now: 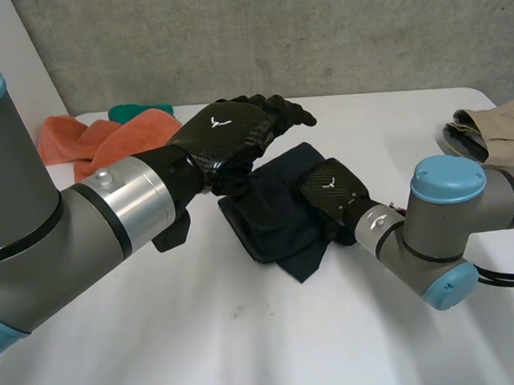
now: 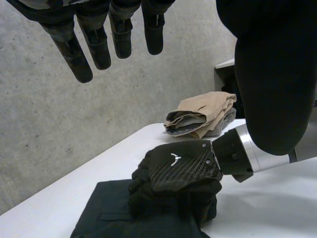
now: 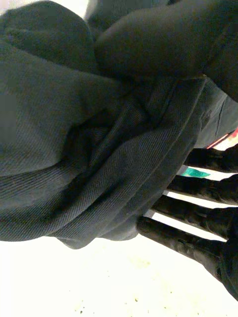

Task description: Fold the laundry.

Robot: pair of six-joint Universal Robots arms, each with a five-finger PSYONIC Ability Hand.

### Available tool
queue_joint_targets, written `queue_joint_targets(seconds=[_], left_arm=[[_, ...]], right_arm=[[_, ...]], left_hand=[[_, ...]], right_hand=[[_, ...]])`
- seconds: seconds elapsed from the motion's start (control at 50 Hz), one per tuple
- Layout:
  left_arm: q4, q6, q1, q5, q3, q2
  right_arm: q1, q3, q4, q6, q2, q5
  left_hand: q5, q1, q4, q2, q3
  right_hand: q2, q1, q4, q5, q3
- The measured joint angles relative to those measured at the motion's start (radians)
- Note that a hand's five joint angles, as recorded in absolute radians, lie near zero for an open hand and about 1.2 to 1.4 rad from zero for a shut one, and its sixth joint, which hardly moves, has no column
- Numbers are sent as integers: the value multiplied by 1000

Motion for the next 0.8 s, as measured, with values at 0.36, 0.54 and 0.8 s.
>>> queue_joint_targets(seconds=[0.36,0.54,0.8], left_arm=[[0,0,5,-1,-12,12],[0,0,14,-2,-17,51],[2,0,21,-2,-18,65]], right_arm=[[-24,-158,-121,77,67,-11],[-124,-265,-201,134,25,-38],[-375,-433,-292,250,-37,-151]], left_hand=[[0,0,0,0,0],[0,0,0,0,0],[0,0,0,0,0]], right_hand=[[599,430,606,499,559],[599,430,624,524,560],[599,447,629,549,590]])
